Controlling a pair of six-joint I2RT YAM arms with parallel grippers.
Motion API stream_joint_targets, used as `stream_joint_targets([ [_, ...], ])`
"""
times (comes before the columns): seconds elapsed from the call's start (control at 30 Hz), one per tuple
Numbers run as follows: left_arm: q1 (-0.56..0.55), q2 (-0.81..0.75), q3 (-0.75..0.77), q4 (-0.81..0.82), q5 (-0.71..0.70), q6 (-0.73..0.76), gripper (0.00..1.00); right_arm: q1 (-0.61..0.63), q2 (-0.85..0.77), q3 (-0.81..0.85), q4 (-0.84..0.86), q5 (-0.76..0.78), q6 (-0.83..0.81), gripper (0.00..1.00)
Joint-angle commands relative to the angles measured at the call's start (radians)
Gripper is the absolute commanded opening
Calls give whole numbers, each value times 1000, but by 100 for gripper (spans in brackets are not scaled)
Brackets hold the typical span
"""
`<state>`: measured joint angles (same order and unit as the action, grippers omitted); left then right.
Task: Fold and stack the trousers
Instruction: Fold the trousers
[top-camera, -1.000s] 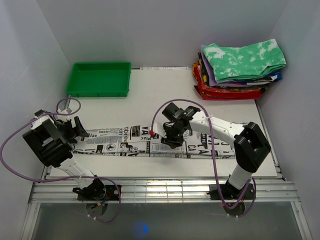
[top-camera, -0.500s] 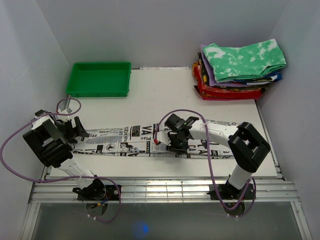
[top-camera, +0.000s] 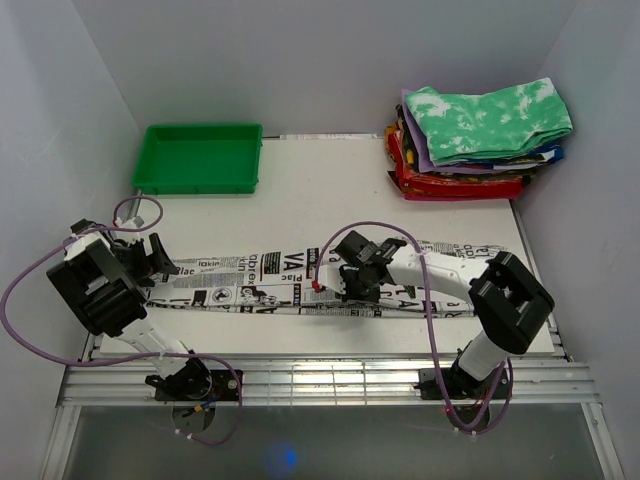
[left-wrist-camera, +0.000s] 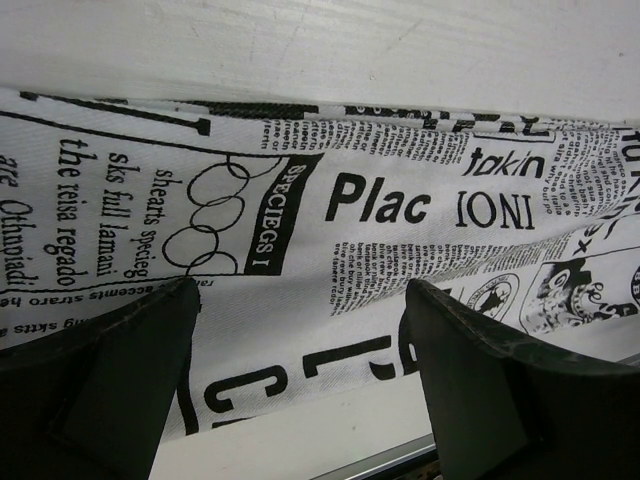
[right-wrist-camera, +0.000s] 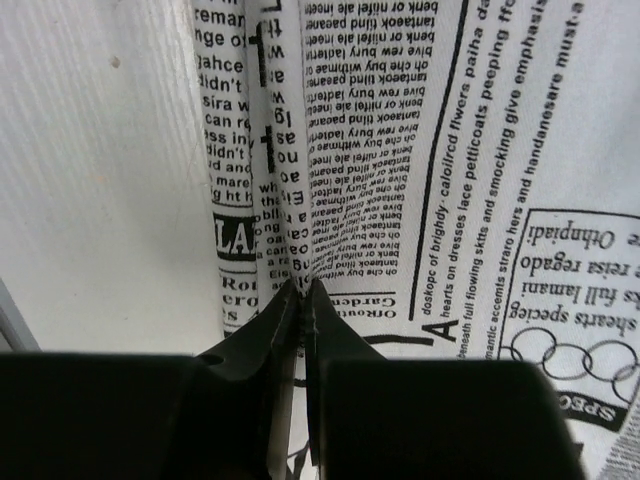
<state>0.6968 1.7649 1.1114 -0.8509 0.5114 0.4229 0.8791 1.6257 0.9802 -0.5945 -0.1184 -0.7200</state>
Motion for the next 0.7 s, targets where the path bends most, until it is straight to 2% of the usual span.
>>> stream_joint_targets([
  [0.0, 7, 30, -39, 38, -163, 2, 98, 0, -101, -14, -73, 0, -27, 8],
  [0.17, 7, 39, -36, 44, -188, -4, 98, 0, -161, -29, -145, 10, -35, 8],
  [0.3, 7, 47, -25, 27, -157, -3, 98, 0, -164, -106, -113, 16, -27, 8],
  [0.43, 7, -4, 14, -42, 54, 36, 98, 0, -90, -126, -42, 28, -3, 8],
  [0.53, 7, -67, 77, -120, 128, 60, 98, 1, -32, -100, -13, 33, 11, 8],
  [0.63, 9, -117, 133, -160, 89, 77, 95, 0, -6, -66, -13, 23, 17, 8],
  [0.67, 12, -123, 143, -174, 50, 88, 91, 0, -3, -60, -14, 22, 17, 8],
])
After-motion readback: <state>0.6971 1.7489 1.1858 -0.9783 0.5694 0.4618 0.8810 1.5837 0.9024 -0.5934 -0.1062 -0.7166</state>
